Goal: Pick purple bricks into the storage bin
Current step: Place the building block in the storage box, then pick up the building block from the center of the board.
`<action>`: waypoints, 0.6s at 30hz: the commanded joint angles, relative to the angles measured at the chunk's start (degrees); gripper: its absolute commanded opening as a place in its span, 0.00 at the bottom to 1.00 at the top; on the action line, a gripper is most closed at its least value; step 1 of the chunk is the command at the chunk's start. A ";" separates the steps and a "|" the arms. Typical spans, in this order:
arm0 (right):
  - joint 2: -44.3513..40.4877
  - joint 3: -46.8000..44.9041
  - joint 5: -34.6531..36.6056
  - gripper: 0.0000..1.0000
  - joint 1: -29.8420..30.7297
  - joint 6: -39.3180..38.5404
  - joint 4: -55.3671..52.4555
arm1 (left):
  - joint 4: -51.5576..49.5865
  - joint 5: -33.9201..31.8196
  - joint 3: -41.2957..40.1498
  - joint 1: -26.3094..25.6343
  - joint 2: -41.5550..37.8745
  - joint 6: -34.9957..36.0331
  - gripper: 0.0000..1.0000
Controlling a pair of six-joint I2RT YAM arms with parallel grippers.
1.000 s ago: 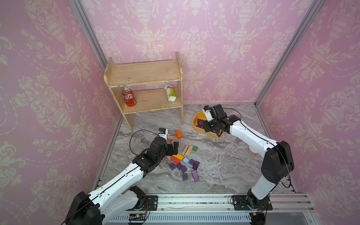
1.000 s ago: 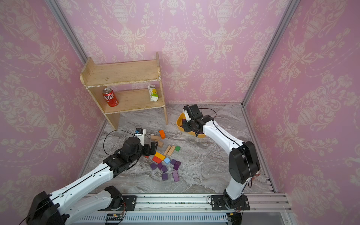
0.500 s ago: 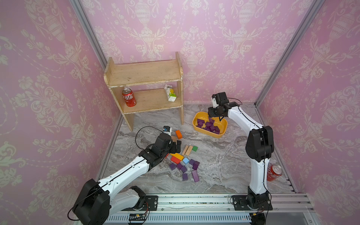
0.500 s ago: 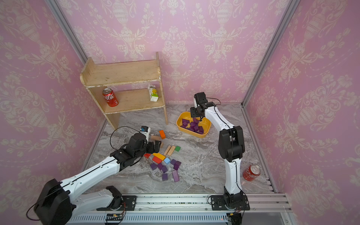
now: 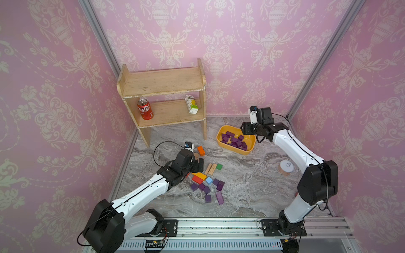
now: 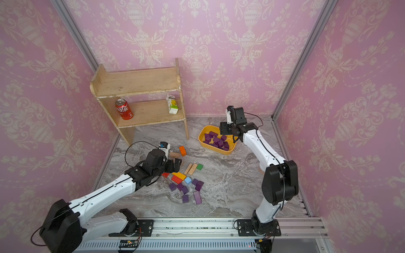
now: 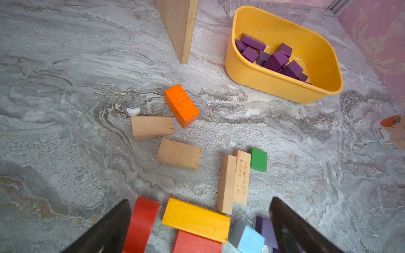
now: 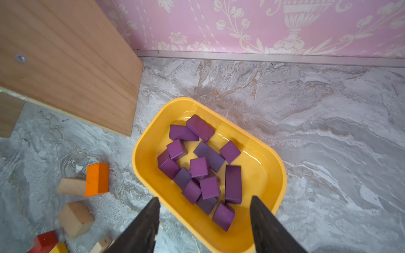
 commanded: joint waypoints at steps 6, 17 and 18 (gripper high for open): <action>-12.32 -24.88 -4.70 0.66 5.59 7.13 13.59 | -6.10 -3.46 -3.97 0.23 -5.17 -0.54 0.99; -23.89 -40.45 -1.31 0.68 20.85 14.53 6.86 | -9.68 -3.71 -6.25 0.21 -11.11 -2.54 0.99; -24.87 -41.68 -2.42 0.69 22.02 16.18 7.08 | -9.63 -3.82 -6.26 0.20 -11.13 -2.60 0.99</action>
